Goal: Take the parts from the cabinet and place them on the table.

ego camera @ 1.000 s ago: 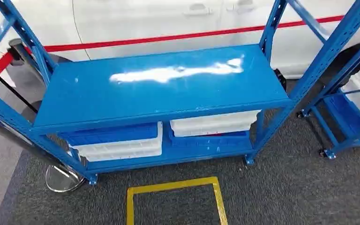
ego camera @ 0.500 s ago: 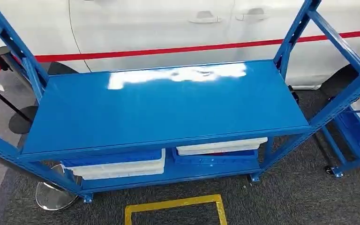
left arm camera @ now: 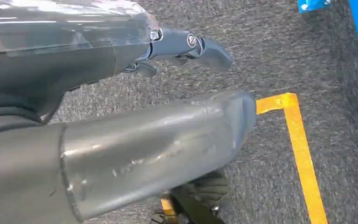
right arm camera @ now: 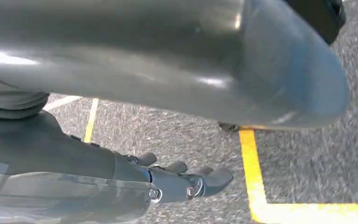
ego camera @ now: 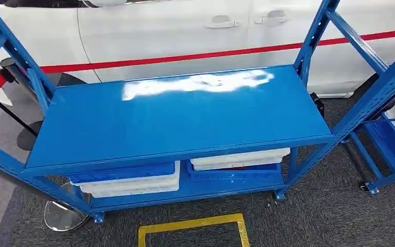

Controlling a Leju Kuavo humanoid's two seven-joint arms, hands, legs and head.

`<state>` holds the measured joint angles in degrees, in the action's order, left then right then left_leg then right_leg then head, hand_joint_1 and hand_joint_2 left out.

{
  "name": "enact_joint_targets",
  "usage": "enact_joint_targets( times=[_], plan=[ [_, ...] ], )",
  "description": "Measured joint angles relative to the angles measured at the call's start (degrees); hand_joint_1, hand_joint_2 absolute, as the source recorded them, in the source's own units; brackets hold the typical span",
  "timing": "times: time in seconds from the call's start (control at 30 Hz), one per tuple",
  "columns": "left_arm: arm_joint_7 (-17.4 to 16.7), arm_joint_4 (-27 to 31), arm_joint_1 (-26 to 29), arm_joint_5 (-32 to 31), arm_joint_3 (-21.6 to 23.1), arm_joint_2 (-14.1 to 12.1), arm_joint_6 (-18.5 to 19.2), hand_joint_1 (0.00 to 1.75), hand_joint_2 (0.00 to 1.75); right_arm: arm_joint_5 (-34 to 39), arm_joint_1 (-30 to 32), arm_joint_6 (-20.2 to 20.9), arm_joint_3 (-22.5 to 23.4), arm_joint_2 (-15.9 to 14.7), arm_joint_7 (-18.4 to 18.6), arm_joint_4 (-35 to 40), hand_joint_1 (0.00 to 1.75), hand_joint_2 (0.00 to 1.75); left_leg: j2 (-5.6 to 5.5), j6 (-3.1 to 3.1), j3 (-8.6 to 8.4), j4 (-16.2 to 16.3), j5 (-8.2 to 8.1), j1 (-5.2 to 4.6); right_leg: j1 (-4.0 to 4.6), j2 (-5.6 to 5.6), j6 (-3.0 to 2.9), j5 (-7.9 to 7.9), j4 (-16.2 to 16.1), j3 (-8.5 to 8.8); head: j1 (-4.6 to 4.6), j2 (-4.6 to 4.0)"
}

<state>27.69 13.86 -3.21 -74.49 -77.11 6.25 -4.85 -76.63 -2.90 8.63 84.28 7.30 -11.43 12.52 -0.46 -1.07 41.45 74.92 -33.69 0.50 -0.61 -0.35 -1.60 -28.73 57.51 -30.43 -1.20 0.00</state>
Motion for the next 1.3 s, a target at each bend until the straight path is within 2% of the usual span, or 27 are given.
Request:
enact_joint_targets(
  times=[0.03, 0.07, 0.13, 0.17, 0.2, 0.3, 0.37, 0.4, 0.47, 0.5, 0.53, 0.6, 0.67, 0.7, 0.8, 0.83, 0.87, 0.9, 0.97, 1.03, 1.07, 1.13, 1.17, 1.2, 1.23, 1.27, 1.3],
  plan=[
    [0.09, 0.00, 0.05, 0.00, 0.00, 0.00, 0.02, 0.00, 0.00, 0.00, 0.05, 0.00, 0.00, 0.00, 0.00, 0.00, 0.00, 0.00, 0.04, -0.30, -0.07, 1.58, -0.19, 0.23, -0.05, -0.08, 0.19, 0.13, 0.06, -0.27, -0.04, 0.00],
    [0.09, 0.00, 0.08, 0.00, 0.00, 0.00, 0.02, 0.00, 0.00, 0.00, 0.06, 0.00, 0.00, 0.02, 0.00, 0.00, 0.00, 0.00, 0.10, -0.53, -1.60, 0.07, 0.89, 0.47, -0.12, -0.13, 0.34, 0.23, 0.19, -0.45, 0.00, 0.00],
    [0.07, 0.00, -0.01, 0.02, 0.00, -0.04, -0.04, 0.00, 0.00, 0.00, 0.04, 0.02, 0.00, 0.04, -0.02, 0.00, 0.00, 0.00, 0.19, -0.81, -8.24, -9.64, 4.88, 0.87, -0.37, -0.12, 0.74, 0.40, 0.68, -0.57, 0.00, 0.00],
    [-0.04, 0.00, -0.14, -0.07, 0.02, -0.09, -0.11, 0.00, 0.00, 0.00, -0.03, 0.02, 0.00, 0.09, 0.00, 0.00, 0.00, 0.00, 0.24, -0.83, -11.33, -15.09, 5.22, 1.02, -0.45, -0.14, 0.99, 0.27, 1.09, -0.70, -0.04, 0.00],
    [-0.20, 0.00, -0.24, -0.09, 0.04, -0.09, -0.13, 0.00, 0.00, 0.00, -0.06, 0.02, 0.00, 0.07, -0.02, 0.00, 0.00, 0.00, 0.03, -0.31, -12.15, -15.66, 4.35, 0.47, -0.35, -0.11, 1.45, 0.27, 1.18, -1.05, -0.11, 0.00],
    [-0.24, 0.00, -0.14, 0.11, 0.02, -0.17, -0.13, 0.00, 0.00, -0.02, -0.15, 0.02, 0.00, 0.09, -0.11, 0.00, 0.00, 0.00, 0.01, 1.10, -11.42, -15.91, 4.54, 0.13, -0.22, 0.00, 2.60, 0.61, 1.02, -0.76, 0.09, 0.00],
    [-0.31, 0.00, -0.16, 0.18, 0.02, -0.15, -0.13, 0.00, 0.00, -0.02, -0.13, 0.02, 0.00, 0.07, -0.17, 0.00, 0.00, 0.00, 0.20, 2.27, -11.75, -16.85, 5.31, 0.67, -0.48, 0.10, 3.27, 0.12, 1.70, -0.87, 0.09, 0.00],
    [-0.37, 0.00, -0.19, 0.28, 0.02, -0.17, -0.15, 0.00, 0.00, -0.02, -0.14, 0.02, 0.00, 0.07, -0.20, 0.00, 0.00, 0.00, 0.18, 2.65, -11.61, -17.02, 5.55, 0.63, -0.42, 0.12, 3.38, -1.81, 3.83, -1.96, 0.26, 0.00],
    [-0.57, 0.00, -0.12, 0.22, 0.02, -0.17, -0.61, 0.00, 0.00, -0.04, -0.11, 0.04, 0.00, 0.09, -0.17, -0.02, 0.00, 0.00, 0.39, 3.11, -11.12, -16.90, 6.02, 0.48, -0.45, 0.18, 3.72, -6.66, 12.19, -5.81, 0.50, 0.00],
    [-0.68, 0.00, -0.07, -0.02, 0.04, -0.17, -0.90, 0.00, 0.00, -0.04, -0.07, 0.04, 0.00, 0.09, -0.17, -0.02, 0.00, 0.00, 0.43, 3.19, -10.88, -16.83, 6.09, 0.33, -0.46, 0.19, 3.82, -8.32, 16.44, -7.75, 0.48, 0.00],
    [-0.70, 0.00, -0.06, -0.07, 0.04, -0.17, -1.18, 0.00, 0.00, -0.04, -0.05, 0.07, 0.00, 0.09, -0.17, -0.02, 0.00, 0.00, 0.41, 3.19, -10.72, -16.78, 6.11, 0.24, -0.46, 0.19, 3.85, -8.42, 18.24, -8.55, 0.48, 0.00],
    [-0.68, 0.00, -0.04, -0.02, 0.04, -0.17, -1.33, 0.00, 0.00, -0.04, -0.03, 0.07, 0.00, 0.09, -0.17, -0.02, 0.00, 0.00, 0.34, 3.16, -10.71, -16.69, 6.09, 0.08, -0.43, 0.19, 3.51, -4.62, 13.99, -6.41, 0.50, 0.00],
    [-0.70, 0.00, -0.08, 0.04, 0.02, -0.17, -1.38, 0.00, 0.00, -0.04, -0.03, 0.07, 0.00, 0.07, -0.20, -0.02, 0.00, 0.00, 0.25, 3.06, -10.94, -16.69, 6.03, -0.01, -0.11, 0.24, 2.62, 0.21, 4.14, -1.42, 0.55, 0.00],
    [-0.76, 0.00, -0.08, 0.09, 0.02, -0.07, -1.38, 0.00, 0.00, -0.07, -0.04, 0.07, 0.00, -0.04, -0.22, 0.00, 0.00, 0.00, 0.26, 2.81, -10.84, -16.61, 5.98, -0.18, 0.18, 0.25, 2.01, -0.01, 1.22, -0.13, 0.55, 0.00],
    [-1.12, 0.00, -0.11, 0.09, 0.02, -0.09, -1.60, 0.00, 0.00, -0.20, -0.14, 0.11, 0.00, -0.02, -0.28, -0.02, 0.00, 0.00, 0.24, 1.61, -10.66, -16.79, 6.25, -0.19, 0.51, 0.25, 1.85, 0.30, 0.81, -0.46, 0.52, 0.00],
    [-1.20, 0.00, -0.11, 0.09, 0.02, -0.09, -1.64, 0.00, 0.00, -0.20, -0.10, 0.09, -0.02, -0.02, -0.28, -0.02, 0.00, 0.00, 0.24, 1.29, -10.81, -16.99, 6.36, -0.24, 0.42, 0.26, 1.53, 0.52, 0.46, -0.44, 0.55, 0.00],
    [-1.33, 0.00, -0.10, 0.09, 0.02, -0.09, -1.75, 0.00, 0.00, -0.20, -0.12, 0.11, -0.02, 0.09, -0.28, -0.02, 0.00, 0.00, 0.25, 0.96, -10.57, -16.52, 5.91, -0.30, -0.43, 0.05, 1.00, 1.07, -0.26, -0.15, 0.52, 0.00],
    [-1.55, 0.00, -0.08, 0.07, 0.02, -0.02, -1.95, 0.00, 0.00, -0.20, -0.14, 0.20, -0.02, 0.11, -0.33, -0.02, 0.00, 1.75, 0.31, 0.73, -9.91, -14.84, 4.45, -0.28, -0.29, -0.02, 0.75, 1.20, -0.54, -0.11, 0.35, 0.00],
    [-1.92, 0.00, -0.09, 0.07, 0.02, -0.09, -3.11, 0.00, 0.00, -0.17, -0.11, 0.50, 0.00, 0.11, -0.39, -0.02, 0.00, 1.75, 0.29, 0.33, -6.11, -6.54, -0.33, 0.02, -0.19, -0.11, 0.58, 1.28, -0.48, -0.37, 0.11, 0.00],
    [-2.14, 0.00, 0.00, 0.02, 0.02, -0.11, -4.74, 0.00, 0.00, 0.02, -0.07, 0.52, 0.06, 0.11, -0.44, 0.00, 0.00, 1.75, 0.29, 0.03, -2.98, 0.38, -2.52, 0.10, -0.11, -0.17, 0.58, 1.28, -0.29, -0.55, 0.11, 0.00],
    [-2.34, 0.00, 0.04, 0.02, 0.02, -0.11, -5.27, 0.00, 0.00, 0.11, -0.08, 0.52, 0.09, 0.09, -0.48, 0.00, 0.00, 1.75, 0.29, -0.03, -3.02, 0.36, -1.58, 0.19, -0.12, -0.16, 0.59, 1.26, -0.17, -0.56, 0.11, 0.00],
    [-2.67, 0.00, -0.02, 0.02, 0.02, -0.09, -6.43, 0.00, 0.00, 0.15, -0.10, 0.52, 0.09, 0.18, -0.55, -0.02, 0.00, 1.75, 0.32, -0.06, -6.77, -7.38, 3.31, 0.41, -0.17, -0.11, 0.78, 1.07, 0.12, -0.48, 0.11, 0.00],
    [-2.82, 0.00, -0.08, 0.02, 0.02, -0.09, -6.71, 0.00, 1.75, 0.15, -0.12, 0.52, 0.09, 0.22, -0.59, -0.02, 0.00, 1.75, 0.33, -0.10, -9.39, -12.62, 5.71, 0.54, -0.24, -0.08, 0.97, 0.87, 0.45, -0.46, 0.11, 0.00],
    [-2.93, -0.02, -0.10, 0.02, 0.02, 0.17, -6.75, 0.00, 1.75, 0.09, -0.13, 0.42, 0.09, 0.05, -0.55, 0.02, 0.00, 1.75, 0.24, -0.66, -10.80, -15.61, 5.07, 0.86, 0.05, -0.04, 1.14, 0.60, 0.87, -0.70, -0.02, 0.00],
    [-2.99, -0.02, -0.26, 0.11, 0.02, 0.26, -6.80, 0.00, 1.75, -0.02, -0.23, 0.00, 0.09, -0.02, -0.57, 0.02, 0.00, 1.75, -0.18, -0.14, -10.63, -16.01, 5.71, 0.93, 0.58, 0.11, 1.19, -0.06, 1.84, -1.07, -0.07, 0.00],
    [-3.15, -0.02, -0.24, 0.22, 0.02, 0.28, -6.88, 0.00, 1.75, 0.09, -0.22, -0.20, 0.07, -0.02, -0.85, 0.04, 0.00, 0.00, -0.05, 0.78, -10.57, -15.73, 4.99, 0.79, 0.60, 0.17, 0.98, 0.26, 1.69, -1.21, 0.46, 0.00],
    [-3.17, -0.02, -0.19, 0.50, 0.00, 0.35, -7.04, 0.00, 1.75, 0.44, -0.21, -0.39, 0.11, -0.02, -1.07, 0.04, 0.00, 0.00, -0.02, 0.61, -10.48, -15.70, 5.26, 0.67, 0.76, 0.21, 1.12, 0.30, 1.58, -1.20, 0.57, 0.00]
  ],
)
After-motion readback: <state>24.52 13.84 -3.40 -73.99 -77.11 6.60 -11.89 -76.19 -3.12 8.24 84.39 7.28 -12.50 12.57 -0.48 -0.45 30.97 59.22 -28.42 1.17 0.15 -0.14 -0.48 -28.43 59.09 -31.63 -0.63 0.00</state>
